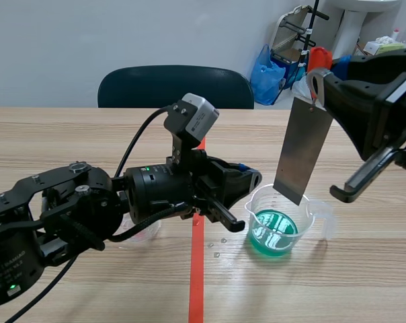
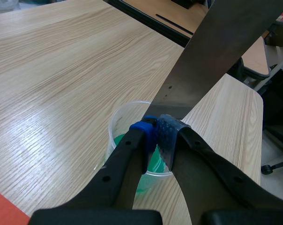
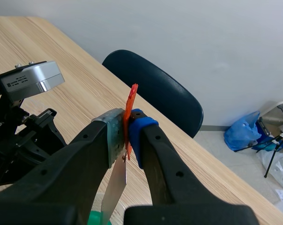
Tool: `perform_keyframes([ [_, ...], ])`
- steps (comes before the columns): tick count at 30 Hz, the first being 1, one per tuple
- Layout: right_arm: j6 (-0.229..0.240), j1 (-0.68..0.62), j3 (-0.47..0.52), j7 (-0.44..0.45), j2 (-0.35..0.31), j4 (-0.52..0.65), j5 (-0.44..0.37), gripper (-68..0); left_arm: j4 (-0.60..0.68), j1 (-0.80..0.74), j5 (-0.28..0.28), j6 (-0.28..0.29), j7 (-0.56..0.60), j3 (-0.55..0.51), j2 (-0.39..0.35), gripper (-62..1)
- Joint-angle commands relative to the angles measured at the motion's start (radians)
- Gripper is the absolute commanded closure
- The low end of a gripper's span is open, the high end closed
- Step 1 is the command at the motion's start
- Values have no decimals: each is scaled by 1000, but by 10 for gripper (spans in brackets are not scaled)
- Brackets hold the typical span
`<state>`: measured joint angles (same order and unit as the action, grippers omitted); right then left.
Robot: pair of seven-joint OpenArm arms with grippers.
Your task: Do the redox reaction experiment
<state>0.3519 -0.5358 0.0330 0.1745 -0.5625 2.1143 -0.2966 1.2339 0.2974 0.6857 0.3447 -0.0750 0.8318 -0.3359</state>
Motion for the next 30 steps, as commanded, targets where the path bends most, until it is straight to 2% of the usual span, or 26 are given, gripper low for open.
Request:
perform_keyframes([
  [1,-7,4,13,14,-13,21,-10,-20,9,9,10,8,13,-9,8,-27],
  [23,-7,4,13,14,-13,20,-10,-20,9,11,10,8,12,-9,5,-27],
  [26,-7,4,13,14,-13,20,-9,-20,9,10,6,8,26,-9,-11,-27],
  [30,-7,4,13,14,-13,20,-9,-20,9,6,6,8,45,-23,-79,-27],
])
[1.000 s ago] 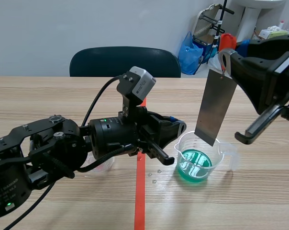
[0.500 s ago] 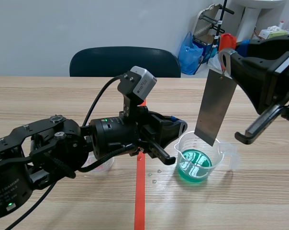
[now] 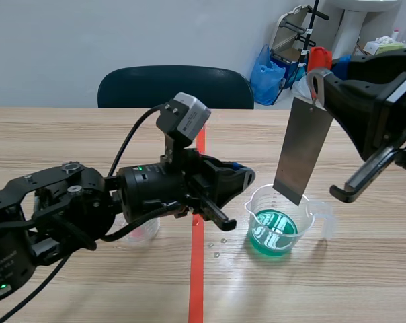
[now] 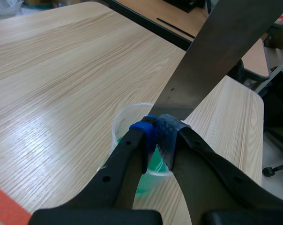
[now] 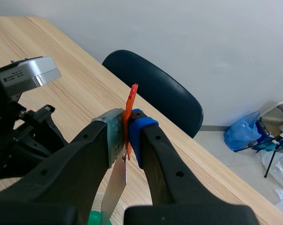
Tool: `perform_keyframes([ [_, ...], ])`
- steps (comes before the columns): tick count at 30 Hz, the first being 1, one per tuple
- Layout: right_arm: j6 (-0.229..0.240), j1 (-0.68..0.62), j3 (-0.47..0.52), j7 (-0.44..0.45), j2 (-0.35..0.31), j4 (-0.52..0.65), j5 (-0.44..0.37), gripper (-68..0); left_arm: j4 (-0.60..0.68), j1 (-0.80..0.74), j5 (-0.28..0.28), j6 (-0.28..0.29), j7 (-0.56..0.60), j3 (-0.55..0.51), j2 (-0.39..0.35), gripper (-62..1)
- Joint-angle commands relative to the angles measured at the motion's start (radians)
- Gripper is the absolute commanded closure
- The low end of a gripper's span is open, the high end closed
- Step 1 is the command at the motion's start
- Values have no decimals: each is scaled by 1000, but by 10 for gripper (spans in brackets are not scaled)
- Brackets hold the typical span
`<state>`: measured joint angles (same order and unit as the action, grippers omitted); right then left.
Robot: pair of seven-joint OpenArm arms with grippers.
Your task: Do the redox reaction experiment
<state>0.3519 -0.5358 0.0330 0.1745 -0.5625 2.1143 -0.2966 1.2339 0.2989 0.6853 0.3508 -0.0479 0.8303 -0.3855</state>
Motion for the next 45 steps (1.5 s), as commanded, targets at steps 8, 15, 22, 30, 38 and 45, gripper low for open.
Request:
perform_keyframes([
  [8,-7,4,13,13,-13,20,-9,-20,23,-173,10,31,159,-227,-257,-27],
  [15,-7,4,13,11,-13,20,-9,-20,92,-562,11,86,364,-521,-480,-27],
  [22,-7,4,13,11,-13,20,-9,-20,92,-1086,-45,155,646,-885,-516,-27],
  [30,-7,4,13,10,-13,20,-2,-20,91,-1495,-369,130,967,-1190,-320,-27],
  [38,-7,4,13,11,-13,20,-2,-20,91,-1616,-595,47,1124,-1254,-179,-150],
  [45,-7,4,13,11,-14,20,-2,-20,88,-1616,-620,33,1126,-1253,-158,-583],
])
